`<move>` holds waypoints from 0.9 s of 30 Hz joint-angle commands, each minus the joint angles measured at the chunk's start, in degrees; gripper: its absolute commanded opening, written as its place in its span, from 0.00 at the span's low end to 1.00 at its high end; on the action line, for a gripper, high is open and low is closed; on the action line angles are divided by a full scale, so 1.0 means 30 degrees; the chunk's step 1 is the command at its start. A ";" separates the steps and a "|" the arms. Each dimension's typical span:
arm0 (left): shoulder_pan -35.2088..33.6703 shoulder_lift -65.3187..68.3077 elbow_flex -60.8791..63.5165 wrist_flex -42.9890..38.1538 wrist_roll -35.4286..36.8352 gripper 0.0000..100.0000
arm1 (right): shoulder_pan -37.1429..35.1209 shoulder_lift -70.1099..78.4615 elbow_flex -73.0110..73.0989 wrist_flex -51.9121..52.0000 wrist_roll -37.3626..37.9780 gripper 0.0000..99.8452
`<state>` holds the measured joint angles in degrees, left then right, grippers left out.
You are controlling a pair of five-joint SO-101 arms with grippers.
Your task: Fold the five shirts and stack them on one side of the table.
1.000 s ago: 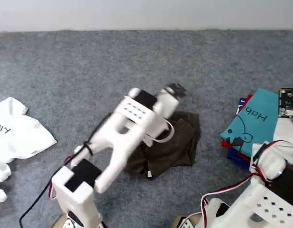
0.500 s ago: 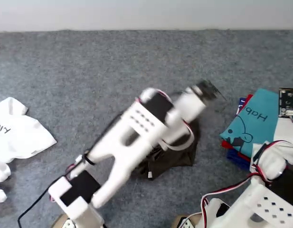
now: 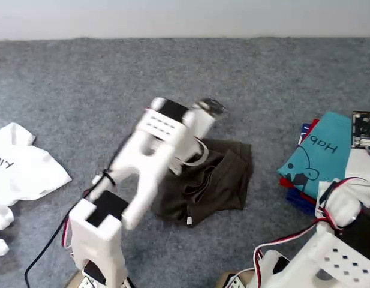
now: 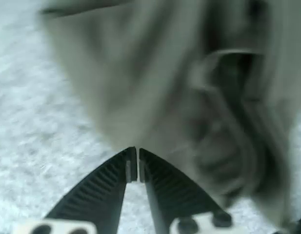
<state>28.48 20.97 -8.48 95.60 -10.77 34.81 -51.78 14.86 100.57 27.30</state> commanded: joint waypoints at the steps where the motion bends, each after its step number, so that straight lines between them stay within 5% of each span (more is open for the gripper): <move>1: 0.3194 -0.0088 -0.0249 0.0205 0.0059 0.01 | 0.0161 -0.0044 0.0000 0.0718 -0.0147 0.04; 7: 0.8322 -0.0234 -0.0835 0.0205 0.2139 0.01 | 0.0249 -0.0103 0.0000 0.0718 -0.0147 0.04; 12: 0.8908 -0.0234 -0.2447 0.0264 0.3106 0.01 | 0.0249 -0.0103 0.0000 0.0718 -0.0147 0.04; 27: -0.1319 0.0996 -0.5377 -0.2168 0.1905 0.01 | 0.0161 -0.0161 0.0821 0.0718 -0.0176 0.04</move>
<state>28.48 23.16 -22.37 92.18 -3.47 34.81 -51.78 16.44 100.57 27.30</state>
